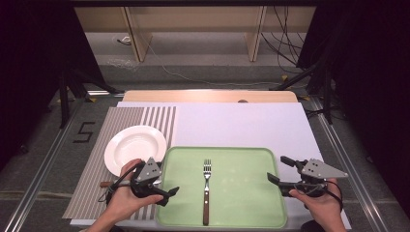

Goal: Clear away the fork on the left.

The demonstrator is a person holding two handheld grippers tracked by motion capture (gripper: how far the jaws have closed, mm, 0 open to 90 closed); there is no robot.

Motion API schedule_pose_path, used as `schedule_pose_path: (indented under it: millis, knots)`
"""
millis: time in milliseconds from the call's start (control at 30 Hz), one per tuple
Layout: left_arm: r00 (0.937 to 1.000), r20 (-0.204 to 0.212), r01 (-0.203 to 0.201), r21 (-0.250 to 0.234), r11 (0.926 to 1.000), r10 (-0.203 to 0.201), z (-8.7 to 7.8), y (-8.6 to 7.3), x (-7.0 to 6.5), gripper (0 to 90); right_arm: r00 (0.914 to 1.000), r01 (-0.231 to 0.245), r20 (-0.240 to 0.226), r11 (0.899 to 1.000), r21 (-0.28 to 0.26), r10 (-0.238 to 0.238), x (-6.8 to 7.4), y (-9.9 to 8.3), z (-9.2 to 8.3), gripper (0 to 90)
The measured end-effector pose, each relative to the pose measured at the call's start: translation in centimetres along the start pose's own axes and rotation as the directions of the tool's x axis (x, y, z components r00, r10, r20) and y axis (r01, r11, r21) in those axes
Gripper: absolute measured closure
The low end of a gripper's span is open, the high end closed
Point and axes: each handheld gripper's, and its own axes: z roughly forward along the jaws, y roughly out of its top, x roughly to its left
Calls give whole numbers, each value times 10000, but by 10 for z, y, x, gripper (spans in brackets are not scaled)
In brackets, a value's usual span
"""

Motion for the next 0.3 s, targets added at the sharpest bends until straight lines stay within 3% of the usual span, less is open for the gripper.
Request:
schedule_pose_path:
  millis: [300]
  knots:
    - [9987,-472,152,-598,9981,-180,-6,-3,12,0,10000,-5,1,10000,-45,5,-1,0,-1,224]
